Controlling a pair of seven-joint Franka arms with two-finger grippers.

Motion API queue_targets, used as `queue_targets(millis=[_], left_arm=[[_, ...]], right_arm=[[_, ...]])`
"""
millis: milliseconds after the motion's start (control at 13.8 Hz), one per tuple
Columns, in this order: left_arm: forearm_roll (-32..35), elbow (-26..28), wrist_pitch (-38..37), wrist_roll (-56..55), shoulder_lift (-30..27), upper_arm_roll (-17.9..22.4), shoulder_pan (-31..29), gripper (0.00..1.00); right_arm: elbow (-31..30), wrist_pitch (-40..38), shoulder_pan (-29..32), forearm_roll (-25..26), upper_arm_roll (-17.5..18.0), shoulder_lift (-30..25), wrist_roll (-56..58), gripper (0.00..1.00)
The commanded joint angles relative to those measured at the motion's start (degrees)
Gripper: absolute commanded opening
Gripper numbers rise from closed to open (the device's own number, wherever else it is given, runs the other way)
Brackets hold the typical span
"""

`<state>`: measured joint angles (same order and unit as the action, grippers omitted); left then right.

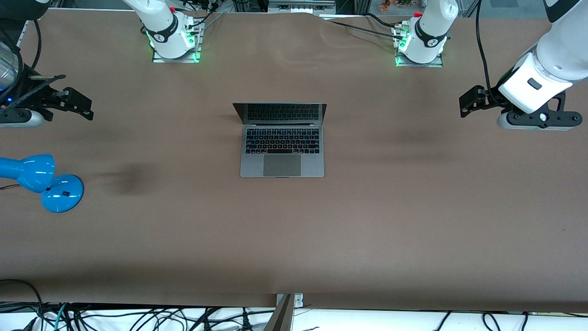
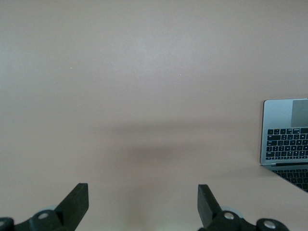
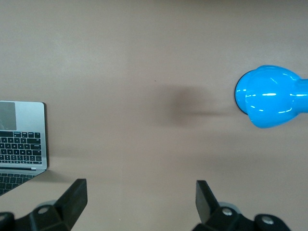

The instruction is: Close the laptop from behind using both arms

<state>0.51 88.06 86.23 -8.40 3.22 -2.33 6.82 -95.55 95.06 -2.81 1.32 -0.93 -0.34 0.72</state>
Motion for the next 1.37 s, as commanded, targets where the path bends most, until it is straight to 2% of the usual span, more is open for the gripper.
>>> queue_targets(millis=[0,794,1300], left_arm=[[0.90,-1.22,-1.24,-0.47,0.47,0.14,0.38,1.00],[0.90,-1.14,-1.15,-0.47,0.82,0.05,0.47,1.00],[0.81,-1.05,-1.06,-4.33,1.96,-3.28,0.65,1.00]], right_arm=[[-0.07,0.04,-0.18,0.61,-0.21,-0.54,-0.01,1.00],[-0.07,0.04,-0.09,0.88,-0.21,-0.54,0.08,1.00],[-0.07,0.04,-0.09,0.88,-0.21,-0.54,0.08,1.00]])
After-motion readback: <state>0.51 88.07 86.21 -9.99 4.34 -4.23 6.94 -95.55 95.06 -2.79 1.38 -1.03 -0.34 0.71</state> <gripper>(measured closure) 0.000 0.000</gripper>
